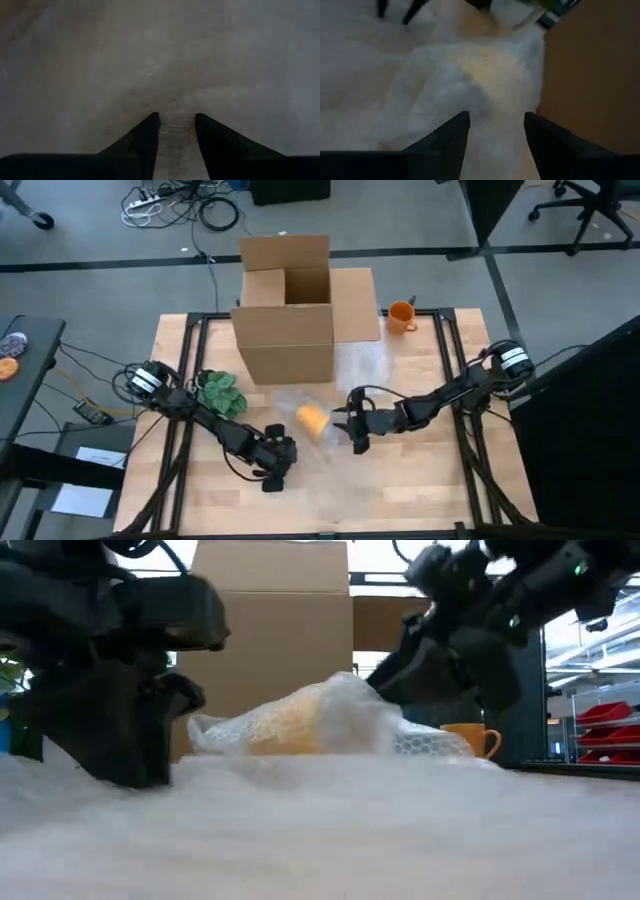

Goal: Wrap mug
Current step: Wrap the yellow mug with the bubble wrap

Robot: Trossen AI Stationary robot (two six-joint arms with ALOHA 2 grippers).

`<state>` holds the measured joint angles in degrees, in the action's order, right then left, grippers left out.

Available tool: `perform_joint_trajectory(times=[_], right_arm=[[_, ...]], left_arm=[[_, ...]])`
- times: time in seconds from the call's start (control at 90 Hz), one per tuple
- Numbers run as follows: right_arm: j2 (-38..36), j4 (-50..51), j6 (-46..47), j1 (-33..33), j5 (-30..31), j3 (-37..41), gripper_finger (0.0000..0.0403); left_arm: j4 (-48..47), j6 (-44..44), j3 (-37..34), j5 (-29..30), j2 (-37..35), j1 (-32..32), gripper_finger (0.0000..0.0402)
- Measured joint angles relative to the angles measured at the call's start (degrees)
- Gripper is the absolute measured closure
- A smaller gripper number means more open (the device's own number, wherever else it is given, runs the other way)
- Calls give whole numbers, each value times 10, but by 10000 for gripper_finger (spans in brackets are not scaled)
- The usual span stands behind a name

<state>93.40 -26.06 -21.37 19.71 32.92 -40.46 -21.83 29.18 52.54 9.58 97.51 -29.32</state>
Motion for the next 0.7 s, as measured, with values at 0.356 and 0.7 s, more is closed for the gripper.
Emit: perform_joint_trajectory(times=[0.356,0.7], right_arm=[[-1,5,-28,9,18,-5,233],[42,12,-37,1,26,-5,229]], left_arm=[[-70,-14,4,134,-148,2,285],[-48,-52,4,230,-69,111,285]])
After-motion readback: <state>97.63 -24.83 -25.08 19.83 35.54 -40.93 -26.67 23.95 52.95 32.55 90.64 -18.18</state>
